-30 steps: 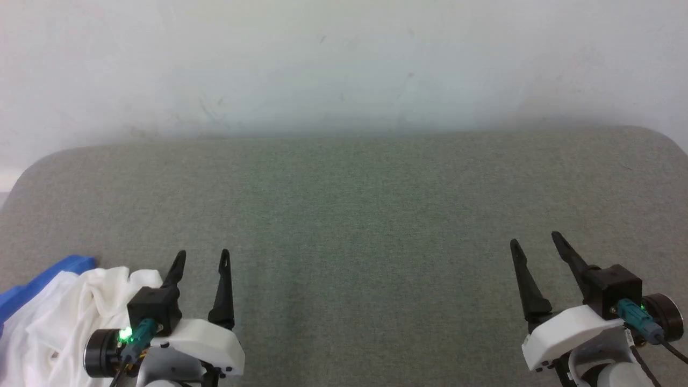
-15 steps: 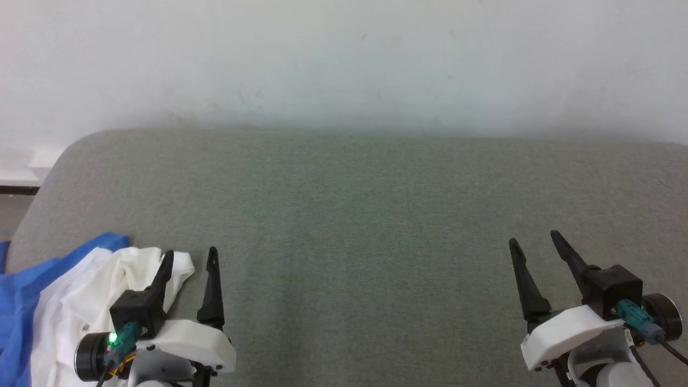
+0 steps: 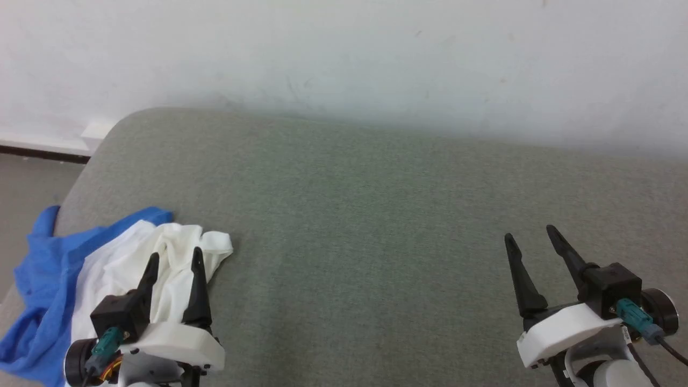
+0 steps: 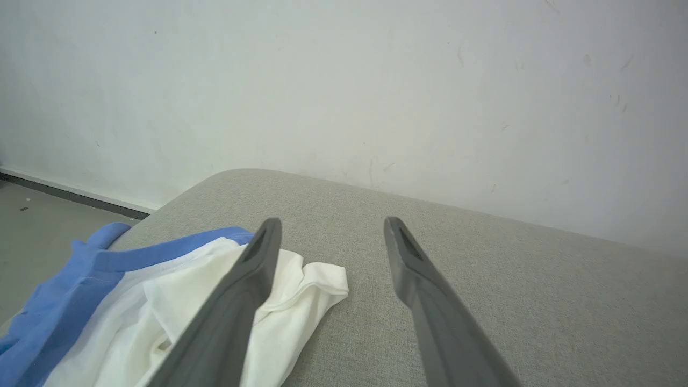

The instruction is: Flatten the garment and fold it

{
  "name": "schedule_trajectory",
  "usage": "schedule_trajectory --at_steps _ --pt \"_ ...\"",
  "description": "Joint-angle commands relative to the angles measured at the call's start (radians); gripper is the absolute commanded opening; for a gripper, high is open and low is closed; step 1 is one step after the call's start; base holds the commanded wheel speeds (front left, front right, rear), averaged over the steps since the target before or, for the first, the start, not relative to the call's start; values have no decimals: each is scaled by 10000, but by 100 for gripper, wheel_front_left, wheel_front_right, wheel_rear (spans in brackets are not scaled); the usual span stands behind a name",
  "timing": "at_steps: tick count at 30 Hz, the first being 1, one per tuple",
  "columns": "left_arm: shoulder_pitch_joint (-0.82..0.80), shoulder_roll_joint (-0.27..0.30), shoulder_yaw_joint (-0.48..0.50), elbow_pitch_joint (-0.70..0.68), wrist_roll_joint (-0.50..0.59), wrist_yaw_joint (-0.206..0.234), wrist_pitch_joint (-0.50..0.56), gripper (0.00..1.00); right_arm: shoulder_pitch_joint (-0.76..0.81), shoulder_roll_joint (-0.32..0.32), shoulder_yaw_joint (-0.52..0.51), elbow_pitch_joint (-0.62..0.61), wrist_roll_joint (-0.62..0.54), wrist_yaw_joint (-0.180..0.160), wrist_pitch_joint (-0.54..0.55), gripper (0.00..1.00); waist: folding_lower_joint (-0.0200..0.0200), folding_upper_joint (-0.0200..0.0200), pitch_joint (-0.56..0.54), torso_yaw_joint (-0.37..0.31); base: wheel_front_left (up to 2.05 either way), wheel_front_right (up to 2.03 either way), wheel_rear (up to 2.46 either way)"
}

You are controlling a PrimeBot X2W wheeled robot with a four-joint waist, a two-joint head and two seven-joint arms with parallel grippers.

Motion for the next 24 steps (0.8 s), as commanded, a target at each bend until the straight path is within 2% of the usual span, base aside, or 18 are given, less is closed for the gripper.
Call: schedule_trajectory --at_steps 1,12,19,24 --pt "-199 -10 108 59 -175 -11 -110 100 -181 15 37 -94 42 -4 -106 100 0 -1 78 340 0 0 0" --pt "-224 -12 383 109 -598 133 -340 100 -252 18 189 -464 -52 -5 -48 100 0 -1 311 1367 0 0 0" --pt "-244 -13 485 -35 -878 309 -486 100 -299 20 227 -552 -75 -6 -43 100 0 -1 478 1683 0 0 0" --pt "-454 -14 734 -167 -853 261 -591 100 -357 22 302 -635 -50 -6 -27 100 0 -1 636 1868 0 0 0"
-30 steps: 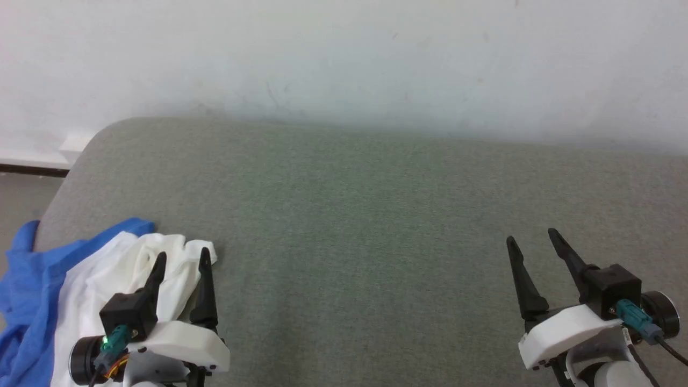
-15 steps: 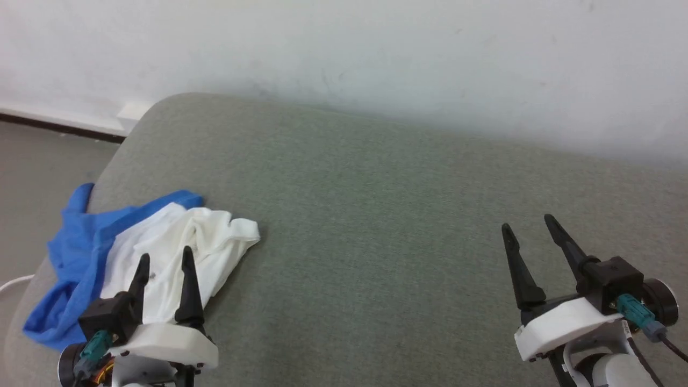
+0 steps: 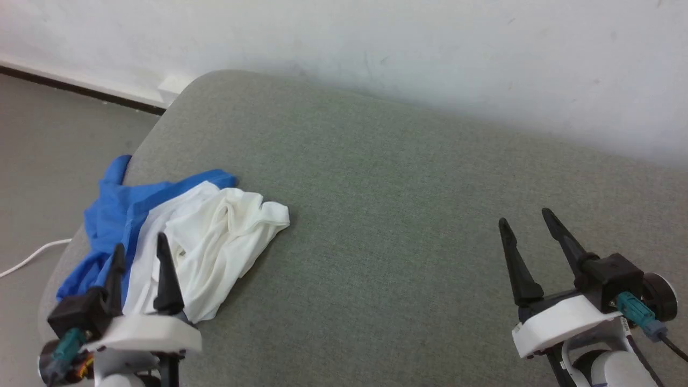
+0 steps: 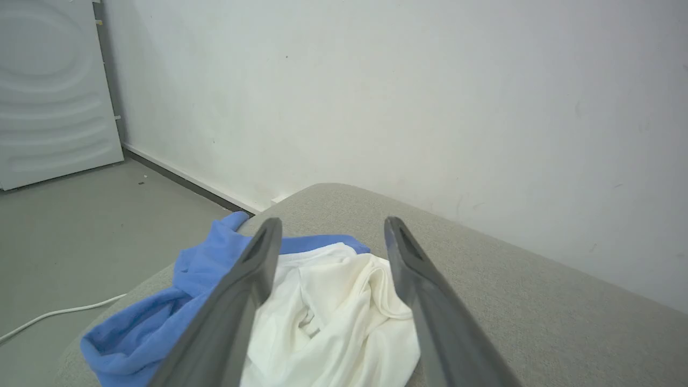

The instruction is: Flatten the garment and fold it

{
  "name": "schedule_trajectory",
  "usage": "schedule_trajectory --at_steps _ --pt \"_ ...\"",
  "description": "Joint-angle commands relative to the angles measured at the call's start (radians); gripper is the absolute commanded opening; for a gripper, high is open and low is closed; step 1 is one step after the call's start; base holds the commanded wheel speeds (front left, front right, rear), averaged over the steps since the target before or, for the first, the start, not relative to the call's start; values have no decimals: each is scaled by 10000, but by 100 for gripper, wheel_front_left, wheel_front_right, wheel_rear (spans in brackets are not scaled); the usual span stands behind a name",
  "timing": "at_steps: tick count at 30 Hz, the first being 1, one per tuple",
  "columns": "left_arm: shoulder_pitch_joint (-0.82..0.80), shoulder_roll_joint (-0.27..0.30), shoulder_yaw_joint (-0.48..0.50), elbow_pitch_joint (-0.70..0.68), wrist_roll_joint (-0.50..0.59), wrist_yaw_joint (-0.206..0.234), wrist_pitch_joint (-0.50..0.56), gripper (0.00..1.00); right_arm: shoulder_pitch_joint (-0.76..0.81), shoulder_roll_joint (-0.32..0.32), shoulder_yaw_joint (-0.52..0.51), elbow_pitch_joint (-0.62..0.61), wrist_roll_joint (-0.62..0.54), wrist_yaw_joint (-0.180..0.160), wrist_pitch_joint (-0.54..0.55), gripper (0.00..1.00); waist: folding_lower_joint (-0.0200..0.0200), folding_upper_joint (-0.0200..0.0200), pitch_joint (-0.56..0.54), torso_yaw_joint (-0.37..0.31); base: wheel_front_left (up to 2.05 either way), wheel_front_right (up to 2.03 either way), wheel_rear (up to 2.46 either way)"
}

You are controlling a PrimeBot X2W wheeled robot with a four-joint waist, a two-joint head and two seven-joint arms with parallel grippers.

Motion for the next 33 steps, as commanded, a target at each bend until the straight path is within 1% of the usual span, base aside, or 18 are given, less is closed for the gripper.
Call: schedule_trajectory --at_steps 1,5,10,13,15,20,24,28,30,33 --pt "-400 -12 183 -116 13 -47 -127 100 -194 18 74 -89 8 -6 33 100 0 -1 169 129 0 0 0" --pt "-1011 -13 430 -170 87 -204 -210 100 -336 -93 198 -191 28 -6 152 100 0 -1 546 132 0 0 0" --pt "-1975 87 759 172 12 -390 -294 100 -537 -320 381 -304 -4 -7 323 100 0 -1 1009 -3 0 0 0" --pt "-2754 446 842 863 -17 -513 -304 100 -666 -490 495 -354 30 -7 436 100 0 -1 1354 -162 0 0 0" --pt "-3350 800 829 1411 -84 -639 -120 100 -743 -586 548 -396 61 -7 506 100 0 -1 1590 -271 0 0 0" --pt "-4648 1845 614 3176 -89 -885 1170 100 -945 -820 732 -500 155 -7 674 100 0 -1 2138 -555 0 0 0" --pt "-5397 2511 344 4779 -201 -1074 2545 100 -1096 -926 802 -547 249 -8 741 100 0 -1 2511 -726 0 0 0" --pt "-5950 2831 208 6216 -547 -1198 3887 100 -1226 -1008 915 -577 365 -8 784 100 0 -1 2833 -820 0 0 0" --pt "-6177 2887 234 6819 -846 -1248 4502 100 -1300 -1089 1001 -607 384 -8 732 100 0 -1 2953 -833 0 0 0" --pt "-6391 3020 98 7711 -1156 -1313 5749 100 -1388 -1164 1112 -621 417 -8 709 100 0 -1 3105 -839 0 0 0"
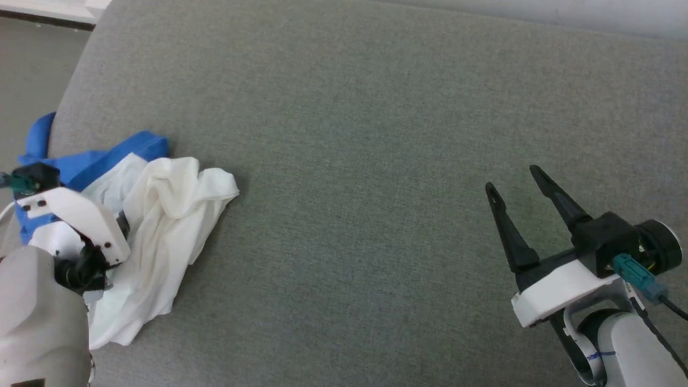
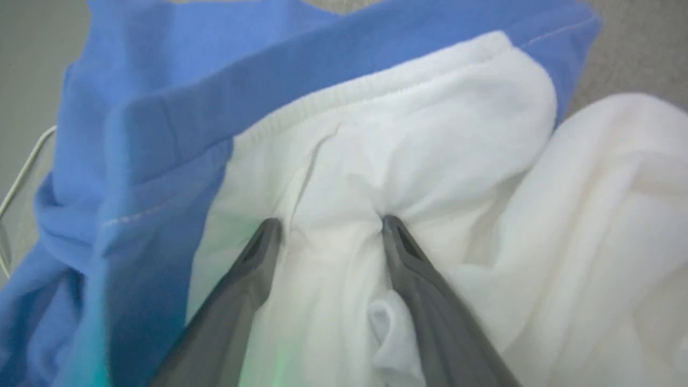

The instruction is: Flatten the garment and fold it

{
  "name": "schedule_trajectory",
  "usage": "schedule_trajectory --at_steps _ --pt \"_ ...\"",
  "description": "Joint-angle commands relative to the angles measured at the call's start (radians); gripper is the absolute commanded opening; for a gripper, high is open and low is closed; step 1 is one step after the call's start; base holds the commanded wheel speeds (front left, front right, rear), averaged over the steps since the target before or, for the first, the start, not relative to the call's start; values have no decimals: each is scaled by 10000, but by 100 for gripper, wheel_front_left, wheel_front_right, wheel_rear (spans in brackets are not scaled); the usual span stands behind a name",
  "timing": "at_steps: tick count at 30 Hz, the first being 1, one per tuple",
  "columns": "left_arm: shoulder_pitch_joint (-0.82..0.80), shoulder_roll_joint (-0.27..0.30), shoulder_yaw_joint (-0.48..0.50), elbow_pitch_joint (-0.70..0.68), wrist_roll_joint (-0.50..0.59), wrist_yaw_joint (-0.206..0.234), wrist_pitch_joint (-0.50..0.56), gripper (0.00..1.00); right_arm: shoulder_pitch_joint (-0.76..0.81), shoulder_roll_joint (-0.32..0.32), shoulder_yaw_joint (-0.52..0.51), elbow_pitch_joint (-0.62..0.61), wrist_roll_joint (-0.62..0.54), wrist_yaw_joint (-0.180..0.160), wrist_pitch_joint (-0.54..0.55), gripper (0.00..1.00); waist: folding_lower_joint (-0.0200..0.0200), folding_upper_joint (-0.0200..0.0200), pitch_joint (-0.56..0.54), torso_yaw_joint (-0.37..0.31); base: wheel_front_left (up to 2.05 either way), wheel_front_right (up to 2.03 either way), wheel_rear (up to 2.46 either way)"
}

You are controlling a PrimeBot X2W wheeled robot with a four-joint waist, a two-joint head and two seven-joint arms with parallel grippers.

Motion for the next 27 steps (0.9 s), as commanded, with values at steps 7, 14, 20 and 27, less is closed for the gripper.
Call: schedule_trajectory --at_steps 7,14,20,27 --pt "-617 235 -377 1378 -569 -164 2360 49 -322 -129 219 -67 155 -9 -66 100 -1 -1 405 160 0 0 0" --pt "-899 571 -637 1403 -431 -149 1671 0 -511 -137 548 38 247 -9 -327 100 -1 -1 178 378 0 0 0" --pt "-1052 1158 -856 703 223 86 -662 0 -323 184 431 426 310 -9 -653 100 -1 -1 -666 322 0 0 0" --pt "-1570 1587 -1160 -263 958 389 -3516 0 70 595 101 882 323 -9 -1096 100 -1 -1 -1700 116 0 0 0"
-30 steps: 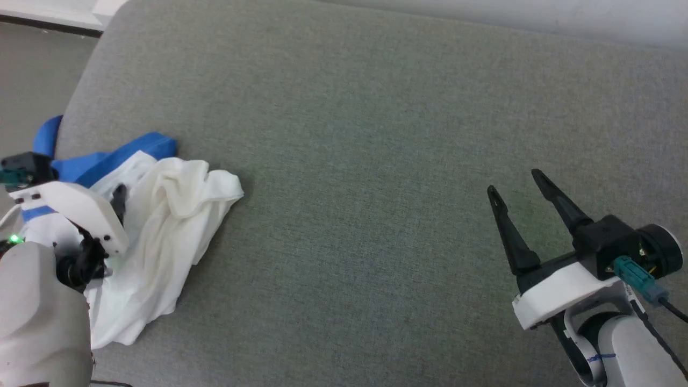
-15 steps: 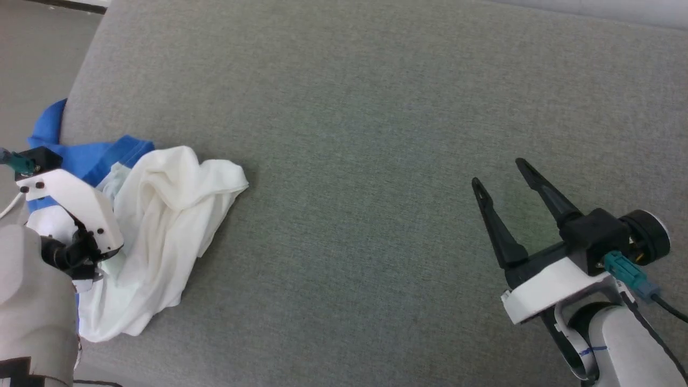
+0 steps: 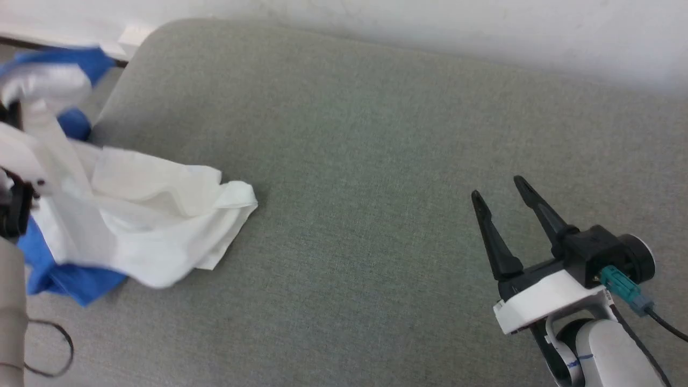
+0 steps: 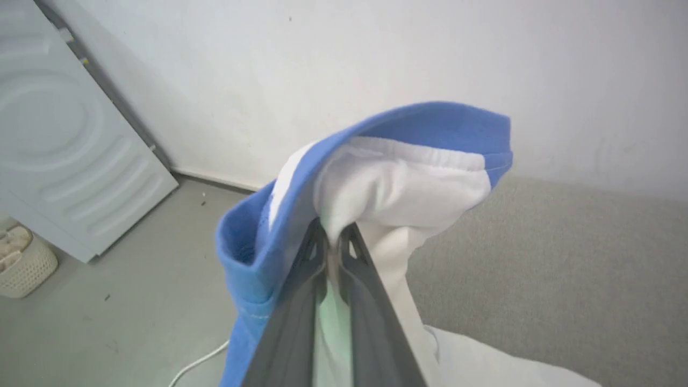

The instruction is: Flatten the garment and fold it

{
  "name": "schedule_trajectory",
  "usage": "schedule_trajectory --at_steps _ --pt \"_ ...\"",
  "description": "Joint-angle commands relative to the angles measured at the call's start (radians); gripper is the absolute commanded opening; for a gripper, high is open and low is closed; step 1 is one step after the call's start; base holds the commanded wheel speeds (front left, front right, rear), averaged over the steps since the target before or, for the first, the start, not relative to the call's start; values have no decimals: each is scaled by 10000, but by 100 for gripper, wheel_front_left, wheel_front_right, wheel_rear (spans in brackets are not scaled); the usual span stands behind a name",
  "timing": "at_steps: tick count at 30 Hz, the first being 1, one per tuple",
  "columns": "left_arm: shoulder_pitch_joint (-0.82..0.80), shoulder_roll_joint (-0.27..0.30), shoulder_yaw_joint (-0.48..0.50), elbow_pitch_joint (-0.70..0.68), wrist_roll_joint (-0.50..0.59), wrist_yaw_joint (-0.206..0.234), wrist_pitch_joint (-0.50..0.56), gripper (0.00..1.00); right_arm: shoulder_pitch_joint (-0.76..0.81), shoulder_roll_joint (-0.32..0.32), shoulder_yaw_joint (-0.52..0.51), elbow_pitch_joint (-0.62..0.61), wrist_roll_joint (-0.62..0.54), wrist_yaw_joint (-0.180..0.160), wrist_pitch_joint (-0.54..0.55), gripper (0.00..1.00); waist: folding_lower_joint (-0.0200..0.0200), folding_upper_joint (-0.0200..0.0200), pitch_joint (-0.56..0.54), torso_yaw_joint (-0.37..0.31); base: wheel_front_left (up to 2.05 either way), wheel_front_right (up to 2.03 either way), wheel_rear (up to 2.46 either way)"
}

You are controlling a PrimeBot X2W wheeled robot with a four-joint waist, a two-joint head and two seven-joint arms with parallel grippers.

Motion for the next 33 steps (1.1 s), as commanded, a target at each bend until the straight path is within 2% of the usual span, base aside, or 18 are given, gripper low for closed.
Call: schedule_trajectory --at_steps 1,6,10,14,23,28,33 --pt "-338 79 -80 -295 164 110 -615 0 149 82 -120 56 10 -9 -116 100 1 -1 -699 -222 0 0 0" --pt "-739 81 -238 -1016 379 186 -2064 0 409 329 -505 38 -59 -9 -286 100 1 -1 -1321 -640 0 0 0" --pt "-1032 -135 -491 -1620 398 69 -2531 0 698 463 -874 -155 -142 -9 -230 100 1 -1 -1754 -1069 0 0 0" --pt "-1076 -581 -795 -2410 238 -70 -2460 0 942 544 -1196 -399 -229 -9 -149 100 1 -1 -2103 -1705 0 0 0" --pt "-570 -1742 -1450 -5179 -189 -41 -1855 0 1280 588 -1552 -881 -84 -9 165 100 1 -1 -2115 -3394 0 0 0" --pt "93 -2541 -1992 -7047 -403 158 -1388 0 1353 589 -1675 -804 35 -9 230 100 1 -1 -1935 -4234 0 0 0" --pt "1330 -3235 -2517 -8393 -639 497 -997 0 1440 590 -1814 -708 135 -9 224 100 1 -1 -1704 -4638 0 0 0"
